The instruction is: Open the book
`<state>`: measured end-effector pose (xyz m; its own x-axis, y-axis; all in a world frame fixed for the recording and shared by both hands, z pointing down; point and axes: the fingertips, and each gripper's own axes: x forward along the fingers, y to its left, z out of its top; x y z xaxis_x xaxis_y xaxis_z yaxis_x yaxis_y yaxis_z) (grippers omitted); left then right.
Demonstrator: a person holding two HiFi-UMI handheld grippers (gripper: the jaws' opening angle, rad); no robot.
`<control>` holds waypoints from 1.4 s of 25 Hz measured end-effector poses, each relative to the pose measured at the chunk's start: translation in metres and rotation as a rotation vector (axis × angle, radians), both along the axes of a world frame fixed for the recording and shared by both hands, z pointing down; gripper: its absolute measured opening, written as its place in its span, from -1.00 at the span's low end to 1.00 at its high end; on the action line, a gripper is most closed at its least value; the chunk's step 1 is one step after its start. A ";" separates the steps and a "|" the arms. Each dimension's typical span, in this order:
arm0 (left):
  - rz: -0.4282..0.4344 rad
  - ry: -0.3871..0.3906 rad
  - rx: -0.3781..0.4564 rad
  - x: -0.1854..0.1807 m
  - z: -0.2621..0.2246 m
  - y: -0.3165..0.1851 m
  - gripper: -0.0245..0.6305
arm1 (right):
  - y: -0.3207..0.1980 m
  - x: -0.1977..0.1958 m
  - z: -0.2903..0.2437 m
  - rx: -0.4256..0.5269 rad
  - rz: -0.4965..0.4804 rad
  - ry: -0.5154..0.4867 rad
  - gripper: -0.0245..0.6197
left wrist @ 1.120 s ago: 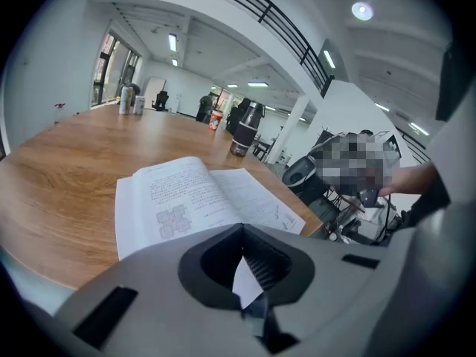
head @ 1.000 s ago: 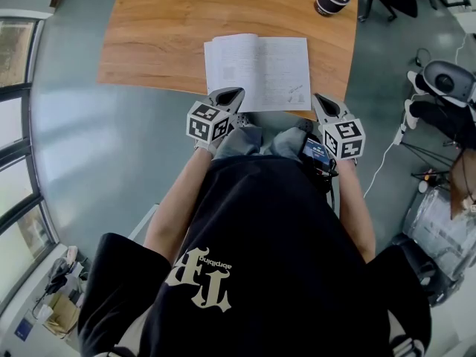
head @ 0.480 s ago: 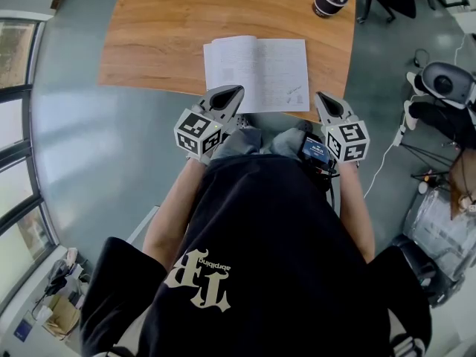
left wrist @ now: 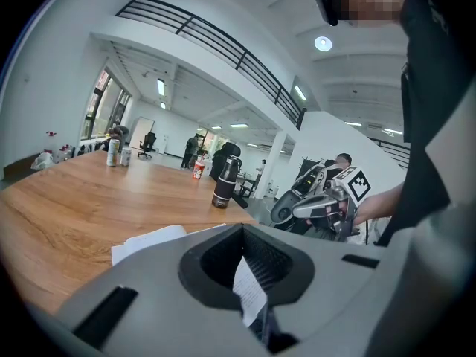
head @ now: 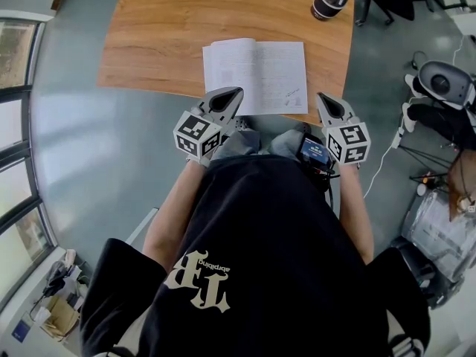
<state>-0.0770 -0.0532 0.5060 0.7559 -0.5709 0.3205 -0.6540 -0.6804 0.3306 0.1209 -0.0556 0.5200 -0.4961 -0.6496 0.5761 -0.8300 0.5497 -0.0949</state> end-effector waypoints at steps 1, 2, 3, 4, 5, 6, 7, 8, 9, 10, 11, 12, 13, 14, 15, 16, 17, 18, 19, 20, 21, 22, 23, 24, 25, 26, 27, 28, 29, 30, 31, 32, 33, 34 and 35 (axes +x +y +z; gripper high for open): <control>-0.001 0.003 0.003 0.000 -0.001 0.000 -0.91 | 0.000 0.000 -0.002 0.004 -0.002 -0.001 -0.96; -0.002 0.005 0.005 0.000 -0.001 -0.001 -0.91 | 0.000 -0.001 -0.003 0.008 -0.003 -0.002 -0.96; -0.004 0.006 0.005 0.000 0.000 -0.001 -0.91 | 0.000 -0.001 -0.004 0.011 -0.005 -0.002 -0.96; -0.007 0.005 0.002 -0.001 0.002 -0.001 -0.91 | -0.001 -0.001 -0.005 0.013 -0.006 -0.001 -0.96; -0.011 0.005 -0.001 -0.001 0.003 -0.001 -0.91 | -0.001 -0.002 -0.005 0.014 -0.008 0.000 -0.96; -0.015 0.006 -0.001 -0.002 0.003 -0.001 -0.91 | -0.001 -0.003 -0.005 0.016 -0.011 0.002 -0.96; -0.017 0.009 0.000 -0.002 0.003 -0.001 -0.91 | -0.001 -0.003 -0.006 0.018 -0.014 0.004 -0.96; -0.017 0.012 0.004 -0.002 0.001 0.000 -0.91 | -0.001 -0.004 -0.008 0.021 -0.017 0.006 -0.96; -0.017 0.016 0.008 -0.001 -0.001 0.000 -0.91 | -0.001 -0.004 -0.010 0.025 -0.020 0.008 -0.96; -0.016 0.020 0.011 -0.001 -0.003 0.001 -0.91 | -0.001 -0.004 -0.013 0.030 -0.022 0.010 -0.96; -0.015 0.024 0.014 0.000 -0.005 0.002 -0.91 | -0.001 -0.005 -0.016 0.036 -0.025 0.013 -0.96; -0.015 0.028 0.018 0.001 -0.008 0.002 -0.91 | -0.001 -0.005 -0.020 0.044 -0.028 0.016 -0.96; -0.014 0.032 0.023 0.001 -0.011 0.003 -0.91 | -0.002 -0.005 -0.025 0.052 -0.032 0.019 -0.96; -0.014 0.036 0.030 0.002 -0.015 0.004 -0.91 | -0.002 -0.005 -0.029 0.062 -0.036 0.022 -0.96; -0.013 0.041 0.039 0.003 -0.020 0.004 -0.91 | -0.003 -0.005 -0.035 0.074 -0.039 0.022 -0.96; -0.013 0.046 0.049 0.004 -0.026 0.004 -0.91 | -0.004 -0.005 -0.043 0.087 -0.041 0.022 -0.96; -0.013 0.051 0.061 0.004 -0.033 0.004 -0.91 | -0.005 -0.005 -0.051 0.102 -0.043 0.021 -0.96; -0.013 0.055 0.073 0.005 -0.040 0.003 -0.91 | -0.007 -0.006 -0.059 0.118 -0.048 0.021 -0.96; -0.014 0.058 0.085 0.006 -0.048 0.003 -0.91 | -0.008 -0.008 -0.068 0.133 -0.054 0.020 -0.96; -0.015 0.060 0.099 0.006 -0.056 0.003 -0.91 | -0.008 -0.010 -0.076 0.147 -0.061 0.019 -0.96; -0.018 0.061 0.115 0.006 -0.065 0.004 -0.91 | -0.008 -0.012 -0.085 0.162 -0.070 0.016 -0.96; -0.020 0.062 0.131 0.006 -0.074 0.004 -0.91 | -0.008 -0.016 -0.094 0.177 -0.079 0.011 -0.96; -0.021 0.064 0.147 0.006 -0.084 0.005 -0.91 | -0.007 -0.020 -0.104 0.193 -0.091 0.005 -0.96; -0.021 0.067 0.163 0.006 -0.094 0.005 -0.91 | -0.007 -0.025 -0.113 0.209 -0.106 -0.001 -0.96; -0.019 0.070 0.180 0.006 -0.103 0.006 -0.91 | -0.006 -0.030 -0.122 0.225 -0.125 -0.006 -0.96; -0.012 0.070 0.199 0.006 -0.112 0.007 -0.91 | -0.005 -0.036 -0.130 0.242 -0.146 -0.008 -0.96; -0.003 0.069 0.218 0.007 -0.121 0.009 -0.91 | -0.003 -0.042 -0.138 0.259 -0.169 -0.007 -0.96; 0.005 0.067 0.237 0.007 -0.129 0.010 -0.91 | -0.002 -0.048 -0.146 0.277 -0.192 -0.004 -0.96; 0.009 0.066 0.253 0.006 -0.136 0.010 -0.91 | -0.001 -0.054 -0.153 0.297 -0.215 0.001 -0.96; 0.010 0.066 0.267 0.005 -0.143 0.011 -0.91 | -0.001 -0.060 -0.161 0.316 -0.236 0.004 -0.96; 0.009 0.067 0.278 0.004 -0.149 0.011 -0.91 | 0.000 -0.065 -0.167 0.335 -0.256 0.008 -0.96; 0.007 0.066 0.287 0.003 -0.153 0.011 -0.91 | 0.001 -0.069 -0.172 0.349 -0.271 0.011 -0.96; 0.004 0.063 0.293 0.001 -0.156 0.011 -0.91 | 0.002 -0.072 -0.176 0.359 -0.282 0.014 -0.96; 0.000 0.060 0.296 0.000 -0.157 0.012 -0.91 | 0.002 -0.075 -0.179 0.365 -0.290 0.015 -0.96; -0.005 0.057 0.297 -0.002 -0.158 0.011 -0.91 | 0.003 -0.077 -0.180 0.366 -0.295 0.015 -0.96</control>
<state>-0.0793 -0.0418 0.3482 0.7651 -0.6367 0.0960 -0.6433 -0.7498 0.1544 0.0441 -0.0529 0.3400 -0.6836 -0.6436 0.3442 -0.6327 0.7576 0.1603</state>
